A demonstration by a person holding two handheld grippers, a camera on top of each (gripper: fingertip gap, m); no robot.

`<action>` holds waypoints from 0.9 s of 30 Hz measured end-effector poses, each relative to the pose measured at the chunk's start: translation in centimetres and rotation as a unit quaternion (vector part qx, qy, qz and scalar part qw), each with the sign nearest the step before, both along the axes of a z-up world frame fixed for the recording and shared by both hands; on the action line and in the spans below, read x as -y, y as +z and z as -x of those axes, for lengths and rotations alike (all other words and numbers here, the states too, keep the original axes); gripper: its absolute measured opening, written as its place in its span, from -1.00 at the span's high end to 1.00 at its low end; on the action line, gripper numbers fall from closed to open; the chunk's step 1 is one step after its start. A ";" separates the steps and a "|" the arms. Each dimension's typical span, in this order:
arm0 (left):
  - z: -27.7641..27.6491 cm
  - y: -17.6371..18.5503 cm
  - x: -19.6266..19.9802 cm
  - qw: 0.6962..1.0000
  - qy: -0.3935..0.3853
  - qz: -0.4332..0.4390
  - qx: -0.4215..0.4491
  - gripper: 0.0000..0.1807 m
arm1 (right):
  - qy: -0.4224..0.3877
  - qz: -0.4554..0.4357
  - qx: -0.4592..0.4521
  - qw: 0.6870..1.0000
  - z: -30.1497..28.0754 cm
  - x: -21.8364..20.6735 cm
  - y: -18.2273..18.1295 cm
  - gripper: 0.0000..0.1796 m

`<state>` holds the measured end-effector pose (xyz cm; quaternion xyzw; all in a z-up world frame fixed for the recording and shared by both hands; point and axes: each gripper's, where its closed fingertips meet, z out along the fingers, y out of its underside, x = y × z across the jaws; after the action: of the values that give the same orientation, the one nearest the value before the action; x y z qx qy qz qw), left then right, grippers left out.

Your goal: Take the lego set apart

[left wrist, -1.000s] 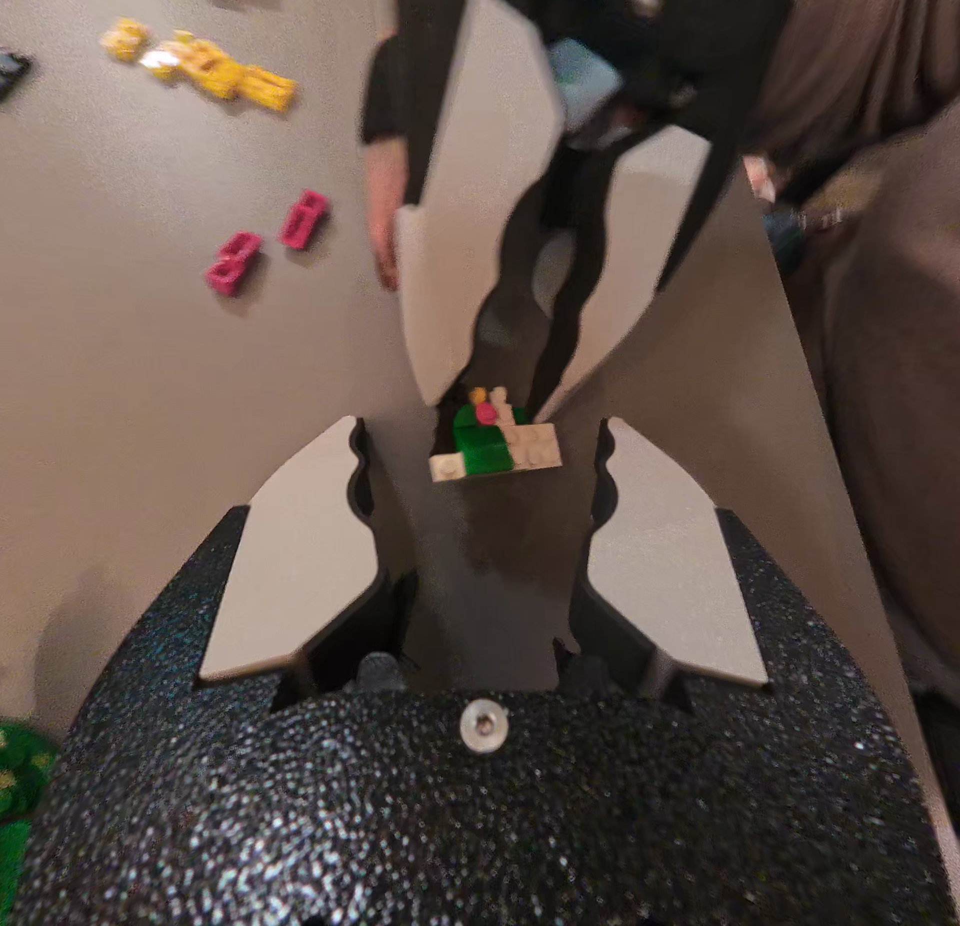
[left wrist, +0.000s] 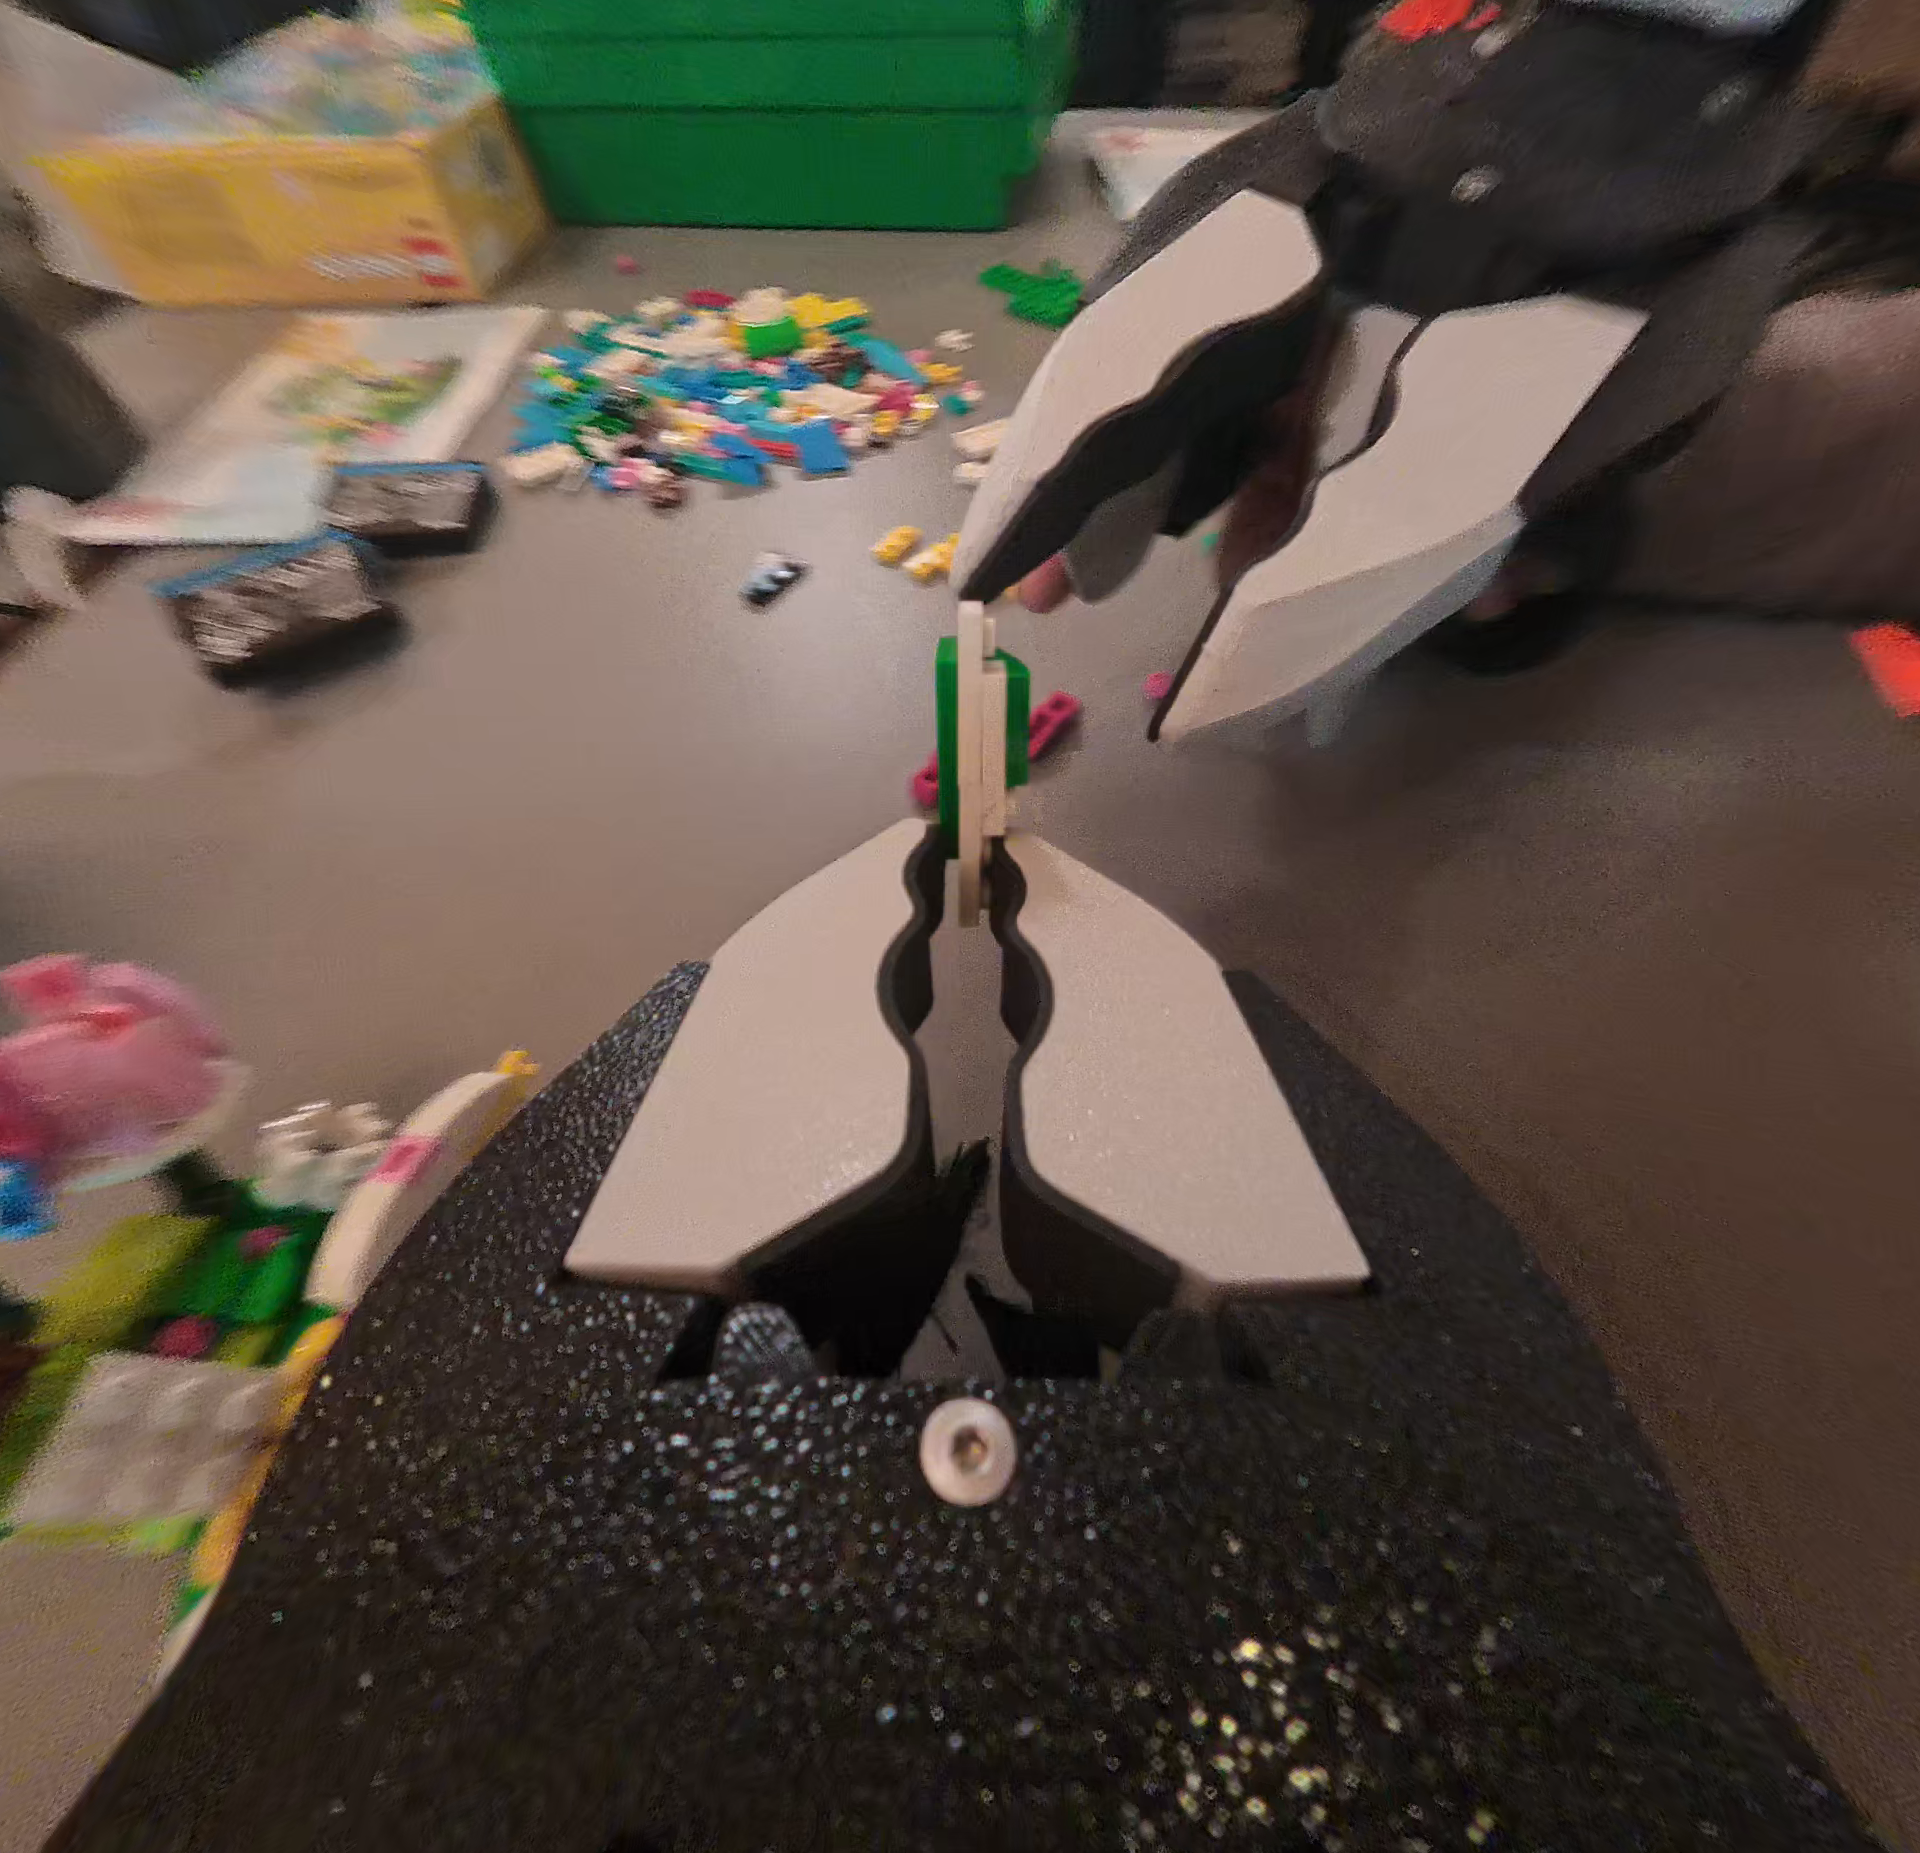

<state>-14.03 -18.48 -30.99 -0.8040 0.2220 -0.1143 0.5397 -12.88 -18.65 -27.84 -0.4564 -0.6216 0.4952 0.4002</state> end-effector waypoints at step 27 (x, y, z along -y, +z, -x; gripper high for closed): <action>-2.3 1.0 1.1 0.995 -0.049 -0.066 -0.060 0.92 | 0.107 -0.021 -0.047 0.993 -1.1 2.1 0.5 0.61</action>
<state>-11.72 -19.56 -29.99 -0.7599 0.3005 -0.0770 0.5713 -11.78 -20.72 -27.34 -0.3553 -0.6572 0.5431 0.3833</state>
